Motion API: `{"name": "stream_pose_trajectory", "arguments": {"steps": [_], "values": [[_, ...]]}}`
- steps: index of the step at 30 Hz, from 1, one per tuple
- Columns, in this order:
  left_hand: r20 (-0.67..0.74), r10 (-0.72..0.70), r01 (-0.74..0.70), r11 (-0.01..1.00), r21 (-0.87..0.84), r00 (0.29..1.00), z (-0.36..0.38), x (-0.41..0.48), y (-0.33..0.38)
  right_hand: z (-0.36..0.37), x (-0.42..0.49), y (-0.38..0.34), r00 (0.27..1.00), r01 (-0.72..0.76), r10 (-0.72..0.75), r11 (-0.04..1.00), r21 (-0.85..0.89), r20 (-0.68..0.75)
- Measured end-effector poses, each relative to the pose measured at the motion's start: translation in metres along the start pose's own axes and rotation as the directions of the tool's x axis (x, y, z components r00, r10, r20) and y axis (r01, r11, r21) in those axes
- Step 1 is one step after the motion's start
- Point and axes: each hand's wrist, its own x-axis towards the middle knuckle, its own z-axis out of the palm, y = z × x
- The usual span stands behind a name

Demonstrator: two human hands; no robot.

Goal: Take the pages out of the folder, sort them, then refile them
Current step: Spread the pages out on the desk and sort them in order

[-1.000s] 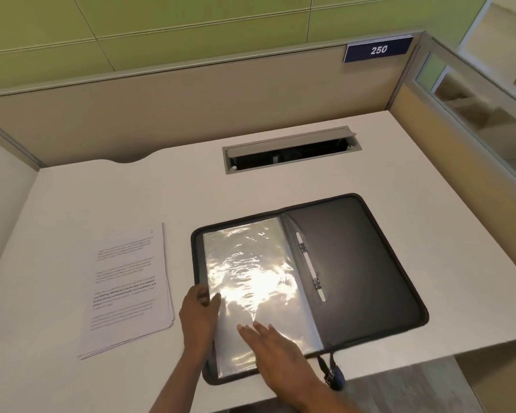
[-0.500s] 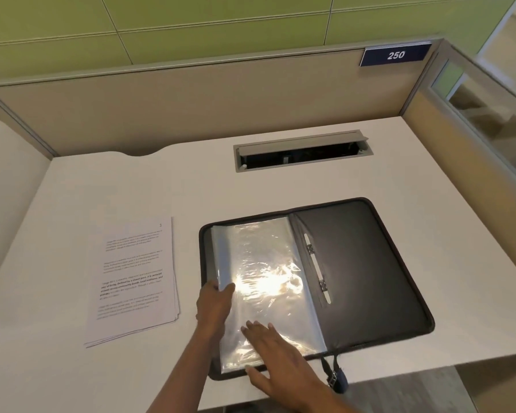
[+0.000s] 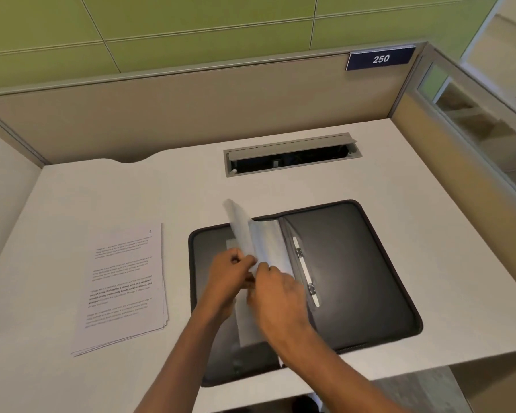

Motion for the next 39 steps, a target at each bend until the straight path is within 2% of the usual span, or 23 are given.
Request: {"name": "stream_pose_trajectory", "arguments": {"steps": [4,7,9,12,15,19,23,29,31,33,35,37,39], "values": [[0.091,0.13,-0.116,0.982,-0.15,0.987,0.03,-0.008,0.026,-0.047,0.004,0.037,0.997,-0.059,0.058,0.998,-0.032,-0.053],[0.05,0.182,-0.172,0.973,-0.151,0.982,0.051,-0.006,0.026,-0.07,0.007,0.084,0.982,-0.161,0.163,0.987,0.031,-0.099],[0.011,0.215,-0.213,0.973,-0.086,0.977,0.065,-0.003,0.013,-0.075,0.011,0.121,0.965,-0.224,0.236,0.969,0.105,-0.113],[-0.012,0.286,-0.283,0.952,0.114,0.958,0.084,0.005,-0.02,-0.068,0.016,0.175,0.94,-0.297,0.329,0.92,0.255,-0.091],[0.019,0.312,-0.304,0.907,0.292,0.95,0.106,0.013,-0.059,-0.053,0.02,0.221,0.932,-0.316,0.358,0.874,0.369,-0.051],[0.085,0.381,-0.375,0.805,0.46,0.921,0.136,0.021,-0.102,-0.028,0.03,0.265,0.93,-0.321,0.366,0.841,0.436,-0.021],[0.204,0.455,-0.466,0.594,0.656,0.867,0.155,0.03,-0.13,0.003,0.039,0.296,0.913,-0.36,0.408,0.79,0.496,0.013],[0.235,0.437,-0.427,0.417,0.802,0.868,0.168,0.031,-0.144,0.033,0.041,0.307,0.884,-0.407,0.467,0.78,0.475,-0.01],[0.238,0.428,-0.411,0.375,0.831,0.872,0.17,0.03,-0.144,0.041,0.037,0.301,0.895,-0.381,0.429,0.879,0.287,-0.126],[0.24,0.418,-0.396,0.34,0.853,0.876,0.172,0.03,-0.144,0.052,0.036,0.293,0.933,-0.28,0.28,0.959,0.032,-0.227],[0.237,0.421,-0.398,0.349,0.849,0.875,0.173,0.032,-0.145,0.065,0.035,0.281,0.964,-0.133,0.13,0.991,0.004,-0.232],[0.226,0.435,-0.412,0.4,0.819,0.872,0.169,0.034,-0.146,0.078,0.035,0.27,0.985,0.029,-0.022,0.999,0.039,-0.173],[0.2,0.457,-0.412,0.431,0.802,0.867,0.16,0.035,-0.146,0.09,0.034,0.266,0.985,0.14,-0.14,0.99,-0.007,-0.098]]}}
